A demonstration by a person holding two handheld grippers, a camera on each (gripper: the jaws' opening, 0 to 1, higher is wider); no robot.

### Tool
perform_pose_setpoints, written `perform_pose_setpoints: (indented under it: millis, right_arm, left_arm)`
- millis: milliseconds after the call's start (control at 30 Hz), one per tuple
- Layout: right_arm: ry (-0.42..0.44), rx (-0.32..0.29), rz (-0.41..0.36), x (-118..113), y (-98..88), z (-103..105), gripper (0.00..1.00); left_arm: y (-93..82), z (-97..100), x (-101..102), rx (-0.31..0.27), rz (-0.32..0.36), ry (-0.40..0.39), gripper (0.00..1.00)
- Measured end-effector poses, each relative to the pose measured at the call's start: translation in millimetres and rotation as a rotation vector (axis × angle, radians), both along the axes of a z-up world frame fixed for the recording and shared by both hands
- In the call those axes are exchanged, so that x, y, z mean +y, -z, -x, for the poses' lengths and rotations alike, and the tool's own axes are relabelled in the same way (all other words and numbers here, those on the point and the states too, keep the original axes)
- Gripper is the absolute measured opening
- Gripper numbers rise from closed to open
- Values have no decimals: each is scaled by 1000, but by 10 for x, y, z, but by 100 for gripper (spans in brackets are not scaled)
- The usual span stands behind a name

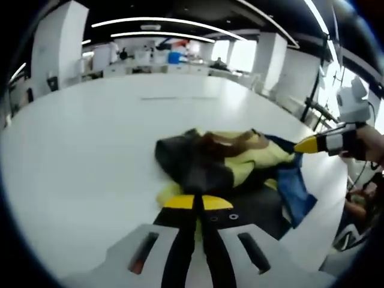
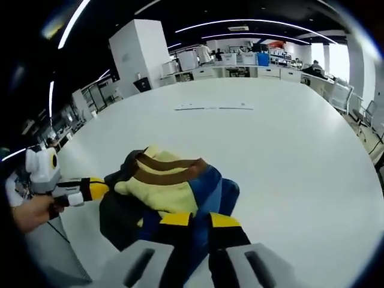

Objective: Fold the garment on the visible template until the final outline fits inside the template.

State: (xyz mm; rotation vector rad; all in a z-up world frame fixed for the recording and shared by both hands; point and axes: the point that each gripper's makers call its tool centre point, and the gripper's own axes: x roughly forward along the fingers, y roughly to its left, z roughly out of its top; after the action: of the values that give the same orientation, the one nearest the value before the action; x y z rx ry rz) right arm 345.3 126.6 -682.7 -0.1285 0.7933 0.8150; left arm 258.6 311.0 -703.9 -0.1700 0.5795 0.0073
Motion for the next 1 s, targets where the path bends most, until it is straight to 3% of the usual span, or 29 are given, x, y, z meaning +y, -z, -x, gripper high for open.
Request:
perform_pose_setpoints:
  millis: [300, 700, 1000]
  right_arm:
    - [-4, 0, 58, -57, -42, 36, 0]
    - [-15, -68, 80, -114, -163, 6, 0]
    - [11, -152, 117, -232, -298, -127, 0]
  left_arm:
    - [-91, 19, 7, -16, 7, -4, 0]
    - [-300, 74, 61, -50, 20, -19, 0]
    - [-578, 112, 160, -92, 2, -69, 0]
